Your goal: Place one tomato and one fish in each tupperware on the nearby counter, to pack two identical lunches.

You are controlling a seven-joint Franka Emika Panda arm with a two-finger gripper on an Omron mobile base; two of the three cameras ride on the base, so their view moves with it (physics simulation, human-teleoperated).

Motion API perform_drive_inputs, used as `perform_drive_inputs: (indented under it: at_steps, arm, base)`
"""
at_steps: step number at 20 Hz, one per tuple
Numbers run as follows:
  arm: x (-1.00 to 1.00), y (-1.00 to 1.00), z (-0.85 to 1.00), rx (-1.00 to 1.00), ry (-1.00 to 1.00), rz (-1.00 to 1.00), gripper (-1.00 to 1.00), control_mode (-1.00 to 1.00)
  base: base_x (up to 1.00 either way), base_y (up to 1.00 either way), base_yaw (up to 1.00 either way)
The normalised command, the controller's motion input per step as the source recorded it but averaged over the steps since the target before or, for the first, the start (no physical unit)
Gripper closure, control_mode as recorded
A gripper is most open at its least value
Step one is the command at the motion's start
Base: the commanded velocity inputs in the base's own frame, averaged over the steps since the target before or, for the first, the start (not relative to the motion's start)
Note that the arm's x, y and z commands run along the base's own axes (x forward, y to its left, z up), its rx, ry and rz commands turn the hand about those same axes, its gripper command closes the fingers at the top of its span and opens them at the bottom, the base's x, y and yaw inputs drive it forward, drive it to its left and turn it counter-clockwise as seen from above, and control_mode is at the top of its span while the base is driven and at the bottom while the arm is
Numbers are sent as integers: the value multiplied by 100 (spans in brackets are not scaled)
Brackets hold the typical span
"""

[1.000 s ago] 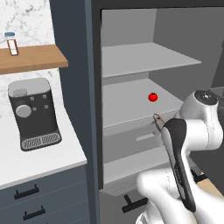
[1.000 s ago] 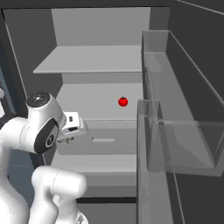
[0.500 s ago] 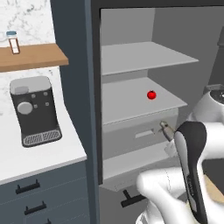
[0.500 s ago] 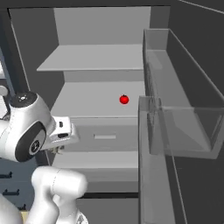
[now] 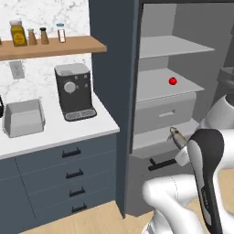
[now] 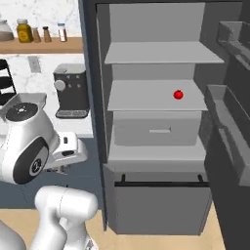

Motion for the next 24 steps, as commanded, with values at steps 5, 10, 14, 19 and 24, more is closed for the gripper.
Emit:
perform_drive_inputs:
  at_steps: [5,10,14,19,24]
  arm:
    - [0,0,0,0,0,0,100,100]
    - [0,0,0,0,0,0,100,100]
    - [0,0,0,0,0,0,100,100]
    - [0,0,0,0,0,0,100,100]
    - [0,0,0,0,0,0,100,100]
  base:
    - [-23,100,3]
    - [40,100,7]
    - [78,98,17]
    - [64,93,7]
    - [56,24,0]
